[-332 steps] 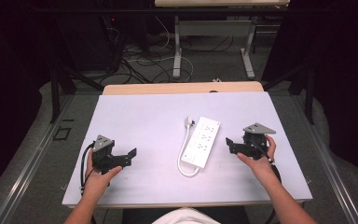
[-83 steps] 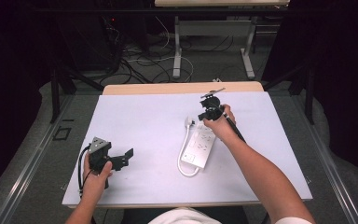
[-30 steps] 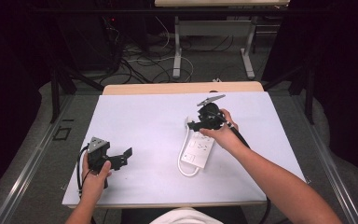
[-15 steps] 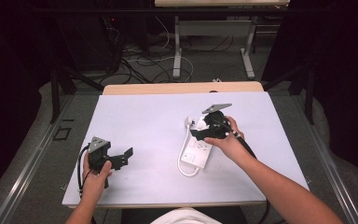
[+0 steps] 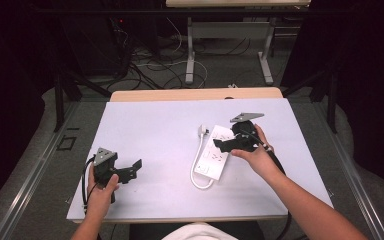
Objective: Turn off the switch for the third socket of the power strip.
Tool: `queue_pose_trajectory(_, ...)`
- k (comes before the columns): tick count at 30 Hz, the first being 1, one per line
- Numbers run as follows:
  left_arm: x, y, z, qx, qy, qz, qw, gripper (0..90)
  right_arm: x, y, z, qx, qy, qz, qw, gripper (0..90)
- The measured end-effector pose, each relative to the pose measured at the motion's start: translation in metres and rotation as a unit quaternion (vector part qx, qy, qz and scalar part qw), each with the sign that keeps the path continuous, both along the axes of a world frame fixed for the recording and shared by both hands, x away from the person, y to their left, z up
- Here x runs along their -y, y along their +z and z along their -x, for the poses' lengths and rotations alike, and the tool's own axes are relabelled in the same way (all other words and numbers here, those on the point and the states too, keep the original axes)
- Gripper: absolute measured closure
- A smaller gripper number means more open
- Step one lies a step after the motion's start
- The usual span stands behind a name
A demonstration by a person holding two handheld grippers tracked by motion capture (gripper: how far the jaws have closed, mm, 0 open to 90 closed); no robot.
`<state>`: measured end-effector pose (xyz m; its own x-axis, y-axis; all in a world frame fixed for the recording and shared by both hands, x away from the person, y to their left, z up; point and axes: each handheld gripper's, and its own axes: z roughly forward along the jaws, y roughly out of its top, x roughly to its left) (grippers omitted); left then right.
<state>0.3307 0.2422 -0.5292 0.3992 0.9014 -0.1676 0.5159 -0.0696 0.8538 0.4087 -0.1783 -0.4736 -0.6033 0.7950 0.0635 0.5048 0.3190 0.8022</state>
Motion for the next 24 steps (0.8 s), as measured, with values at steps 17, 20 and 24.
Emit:
queue_pose_trajectory(17,0.0,0.001,0.001,0.0,0.003,0.002,1.0,0.1,0.026,0.005,0.02,0.022,-0.01,0.005,0.9997,0.0)
queue_pose_trajectory(20,-0.001,0.001,0.001,0.0,0.003,0.003,1.0,0.1,0.033,0.007,0.023,0.023,-0.015,0.0,0.9996,0.0)
queue_pose_trajectory(24,0.0,0.001,0.001,0.0,0.003,0.004,1.0,0.1,0.042,0.007,0.028,0.027,-0.027,-0.006,0.9992,0.0)
